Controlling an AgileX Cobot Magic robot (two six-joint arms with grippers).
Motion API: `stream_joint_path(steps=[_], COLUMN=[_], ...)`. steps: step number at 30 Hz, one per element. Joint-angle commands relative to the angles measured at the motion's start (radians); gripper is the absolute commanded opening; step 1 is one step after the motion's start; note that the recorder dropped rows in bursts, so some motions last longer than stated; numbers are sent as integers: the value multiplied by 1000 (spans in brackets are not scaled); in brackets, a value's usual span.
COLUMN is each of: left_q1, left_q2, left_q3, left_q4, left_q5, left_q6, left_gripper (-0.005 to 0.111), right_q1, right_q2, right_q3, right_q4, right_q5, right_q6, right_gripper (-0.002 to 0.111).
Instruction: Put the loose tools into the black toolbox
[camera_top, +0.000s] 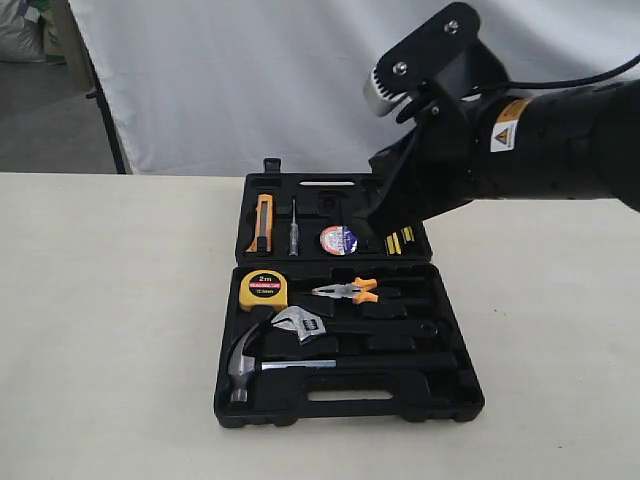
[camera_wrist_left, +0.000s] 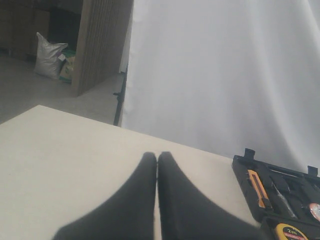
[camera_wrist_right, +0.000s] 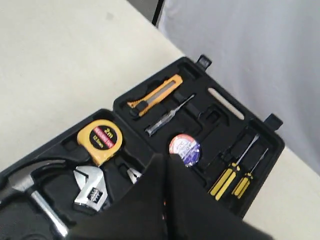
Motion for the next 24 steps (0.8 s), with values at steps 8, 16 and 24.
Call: stream_joint_path(steps=[8,16,24], left_q1=[25,25,25], left_q2=[-3,-3,-3], left_q3=[-3,-3,-3], left_q4=[4,4,4], left_q5=[-7,-7,-7], left_q6=[-5,-5,-5], left_gripper=[1,1,1], right_q1=[-5,-5,-5], right_q2=[-261,-464,-616], right_q3=[49,236,452], right_q4=[53,53,275], right_q5=[14,-226,-390], right_q6=[38,38,97], right_gripper=[0,0,0])
